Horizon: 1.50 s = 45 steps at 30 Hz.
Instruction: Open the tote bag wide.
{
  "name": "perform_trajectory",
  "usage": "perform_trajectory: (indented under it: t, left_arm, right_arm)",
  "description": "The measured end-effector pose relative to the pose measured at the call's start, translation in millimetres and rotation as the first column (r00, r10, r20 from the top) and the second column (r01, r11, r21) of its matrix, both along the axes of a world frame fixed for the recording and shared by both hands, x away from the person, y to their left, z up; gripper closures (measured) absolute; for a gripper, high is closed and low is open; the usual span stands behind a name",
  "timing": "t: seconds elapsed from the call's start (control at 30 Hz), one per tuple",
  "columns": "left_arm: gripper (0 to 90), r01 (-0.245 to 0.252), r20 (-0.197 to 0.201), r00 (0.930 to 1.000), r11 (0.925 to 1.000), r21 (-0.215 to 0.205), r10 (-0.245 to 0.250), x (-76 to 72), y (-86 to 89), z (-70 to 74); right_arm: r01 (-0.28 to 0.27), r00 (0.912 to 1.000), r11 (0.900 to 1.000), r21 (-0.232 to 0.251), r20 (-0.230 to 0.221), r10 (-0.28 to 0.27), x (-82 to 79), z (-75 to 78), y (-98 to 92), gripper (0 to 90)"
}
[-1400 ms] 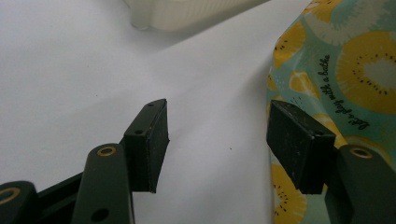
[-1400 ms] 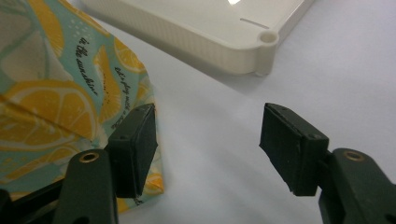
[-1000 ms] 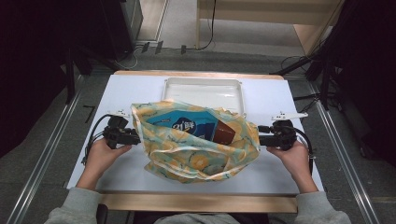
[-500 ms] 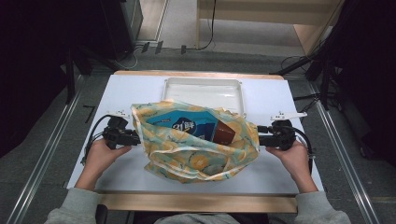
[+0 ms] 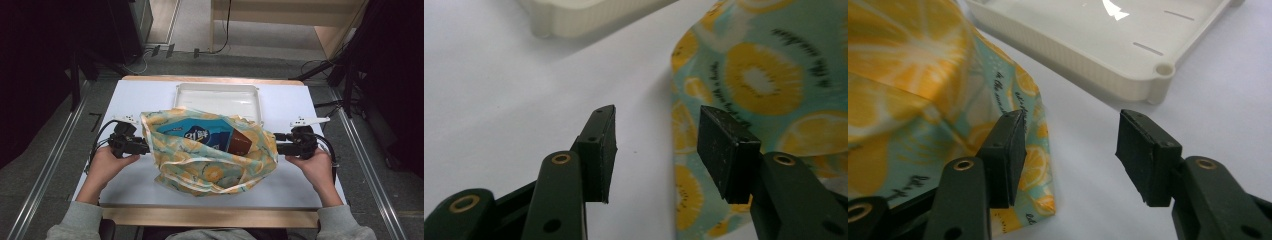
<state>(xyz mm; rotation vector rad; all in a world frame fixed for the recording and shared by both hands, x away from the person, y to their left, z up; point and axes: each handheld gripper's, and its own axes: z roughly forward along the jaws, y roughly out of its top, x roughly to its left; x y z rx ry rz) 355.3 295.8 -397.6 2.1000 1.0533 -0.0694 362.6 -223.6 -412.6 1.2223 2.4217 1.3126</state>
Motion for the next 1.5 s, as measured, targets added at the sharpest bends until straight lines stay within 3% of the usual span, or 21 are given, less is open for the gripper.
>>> perform_trajectory:
  t: [0.1,0.13,0.47,0.63,0.83,0.87,1.27,1.5]
  left_arm:
    - [51.0,0.014,0.001,0.9999,0.9999,-0.004,-0.014,-0.2,0.7,6.3]
    - [51.3,0.029,-0.009,0.9995,0.9992,-0.028,-0.029,0.3,1.2,10.9]
    - [53.2,0.085,0.005,0.9964,0.9962,-0.022,-0.084,0.9,-0.2,36.9]
    - [54.1,0.100,0.013,0.9949,0.9947,-0.026,-0.100,2.7,-0.9,49.4]
    - [54.7,0.125,0.032,0.9917,0.9917,-0.029,-0.124,5.7,-2.4,72.1]
    - [54.7,0.144,0.045,0.9888,0.9891,-0.032,-0.142,6.2,-3.8,82.2]
    - [54.1,0.181,0.094,0.9797,0.9829,-0.033,-0.177,6.4,0.2,124.9]
    - [54.0,0.200,0.096,0.9758,0.9796,-0.025,-0.196,5.9,-0.8,146.2]
  right_arm:
    - [-0.006,1.0000,1.000,0.000,0.005,0.006,-0.8,5.9,0.5,48.4]
    - [-0.011,0.9999,1.000,0.006,0.001,0.011,-0.5,10.8,0.2,49.4]
    - [-0.061,0.9981,0.998,0.008,0.012,0.061,-2.4,40.0,2.8,54.3]
    - [-0.070,0.9975,0.997,0.025,-0.005,0.071,-0.9,47.2,1.4,55.3]
    - [-0.088,0.9961,0.995,0.041,0.000,0.088,-0.8,64.0,1.0,57.1]
    - [-0.094,0.9955,0.994,0.048,-0.001,0.094,-0.3,72.8,0.6,58.1]
    - [-0.148,0.9888,0.985,0.091,0.034,0.146,-5.3,110.5,8.4,61.9]
    - [-0.181,0.9830,0.980,0.085,0.046,0.178,-11.1,126.3,18.4,61.8]
